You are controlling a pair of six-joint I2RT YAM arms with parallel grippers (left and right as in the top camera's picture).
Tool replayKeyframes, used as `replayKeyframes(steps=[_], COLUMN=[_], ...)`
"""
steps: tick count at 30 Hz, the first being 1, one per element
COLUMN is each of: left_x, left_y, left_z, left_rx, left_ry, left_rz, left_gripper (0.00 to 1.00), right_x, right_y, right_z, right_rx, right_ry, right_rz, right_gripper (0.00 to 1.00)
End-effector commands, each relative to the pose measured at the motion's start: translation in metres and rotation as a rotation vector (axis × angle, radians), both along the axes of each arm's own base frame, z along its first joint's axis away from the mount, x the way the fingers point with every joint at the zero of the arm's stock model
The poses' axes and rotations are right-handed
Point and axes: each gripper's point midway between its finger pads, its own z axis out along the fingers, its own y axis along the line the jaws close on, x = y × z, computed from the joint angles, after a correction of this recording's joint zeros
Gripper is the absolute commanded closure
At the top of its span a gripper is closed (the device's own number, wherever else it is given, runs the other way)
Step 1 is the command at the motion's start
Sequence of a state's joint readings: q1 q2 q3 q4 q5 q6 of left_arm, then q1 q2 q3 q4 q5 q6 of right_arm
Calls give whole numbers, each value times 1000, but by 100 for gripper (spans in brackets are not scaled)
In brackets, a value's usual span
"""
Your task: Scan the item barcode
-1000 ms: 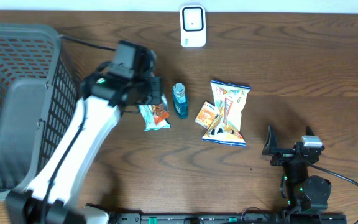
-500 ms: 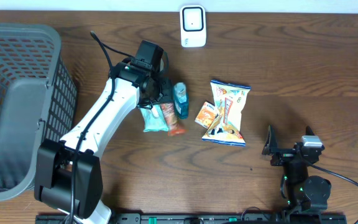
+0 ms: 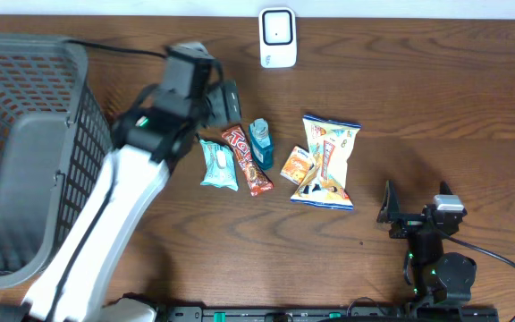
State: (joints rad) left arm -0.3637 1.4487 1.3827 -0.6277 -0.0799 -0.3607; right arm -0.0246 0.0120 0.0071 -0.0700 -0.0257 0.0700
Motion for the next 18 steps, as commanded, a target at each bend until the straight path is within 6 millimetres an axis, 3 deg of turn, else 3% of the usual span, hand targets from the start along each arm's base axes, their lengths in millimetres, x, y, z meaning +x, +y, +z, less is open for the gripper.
replayKeyframes(steps=[1, 4, 8, 12, 18], left_x=[-7, -23, -57, -92, -131], left_y=[37, 43, 56, 70, 85], left_z=[123, 195, 265, 289, 291], left_rx=[64, 68, 142, 276, 403], left_ry=[-397, -647, -890, -969, -968], left_rz=[98, 72, 50, 21, -18], left_gripper=[2, 2, 2, 2, 2], right_x=[0, 0, 0, 0, 0], right_y=[2, 2, 2, 2, 2], right_z=[-1, -1, -1, -1, -1], right_rx=[-12, -12, -12, -12, -12], right_ry=[1, 1, 1, 1, 1], right_rz=[7, 7, 7, 7, 7], right_gripper=[1, 1, 1, 1, 1])
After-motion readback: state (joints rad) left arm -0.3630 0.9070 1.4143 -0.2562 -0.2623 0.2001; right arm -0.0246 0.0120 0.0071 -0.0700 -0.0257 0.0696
